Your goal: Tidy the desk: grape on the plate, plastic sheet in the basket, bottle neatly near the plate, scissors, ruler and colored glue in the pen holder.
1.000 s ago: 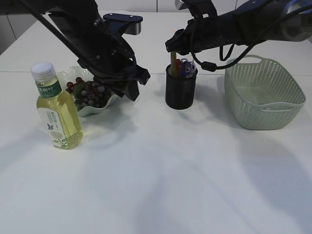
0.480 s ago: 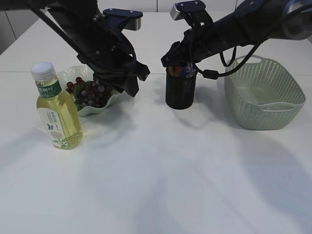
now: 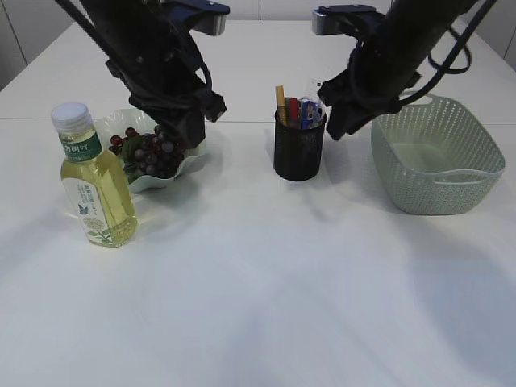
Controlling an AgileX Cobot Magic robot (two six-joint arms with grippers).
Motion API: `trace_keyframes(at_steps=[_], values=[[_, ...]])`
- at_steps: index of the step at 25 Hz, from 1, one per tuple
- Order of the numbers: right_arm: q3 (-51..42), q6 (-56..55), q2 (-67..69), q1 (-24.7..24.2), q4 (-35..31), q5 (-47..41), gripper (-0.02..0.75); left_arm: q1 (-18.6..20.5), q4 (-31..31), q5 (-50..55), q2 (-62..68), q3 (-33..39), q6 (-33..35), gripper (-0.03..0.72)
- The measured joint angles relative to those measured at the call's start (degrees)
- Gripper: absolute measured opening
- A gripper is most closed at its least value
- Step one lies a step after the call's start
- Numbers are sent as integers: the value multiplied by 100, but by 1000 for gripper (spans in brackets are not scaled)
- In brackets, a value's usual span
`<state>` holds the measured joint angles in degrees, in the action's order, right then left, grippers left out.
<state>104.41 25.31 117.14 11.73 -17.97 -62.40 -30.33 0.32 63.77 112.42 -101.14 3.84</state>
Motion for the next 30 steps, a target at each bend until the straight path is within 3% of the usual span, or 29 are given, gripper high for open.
trace_keyframes(at_steps=[3,7,11,13,15,20,30], values=[[346,-1110,-60,0,1026,-687,251,-59,22,98,0,-327,0,239],[576,-1986,-183,-8,1522,-770,272,-200,31,160,0,-748,-47,248],[598,-2490,-419,-8,1522,-837,452,-225,181,213,0,-1018,-640,370],[598,-2653,-513,-8,1525,-857,560,-237,627,312,0,-1101,-1099,459],[598,-2717,-607,-8,1535,-871,597,-237,1109,454,0,-1140,-1421,528],[598,-2761,-821,-8,1546,-883,561,-191,1750,733,0,-1275,-1749,565],[571,-2691,-1400,-8,1882,-905,532,-46,1693,756,-537,-1302,-1779,521]])
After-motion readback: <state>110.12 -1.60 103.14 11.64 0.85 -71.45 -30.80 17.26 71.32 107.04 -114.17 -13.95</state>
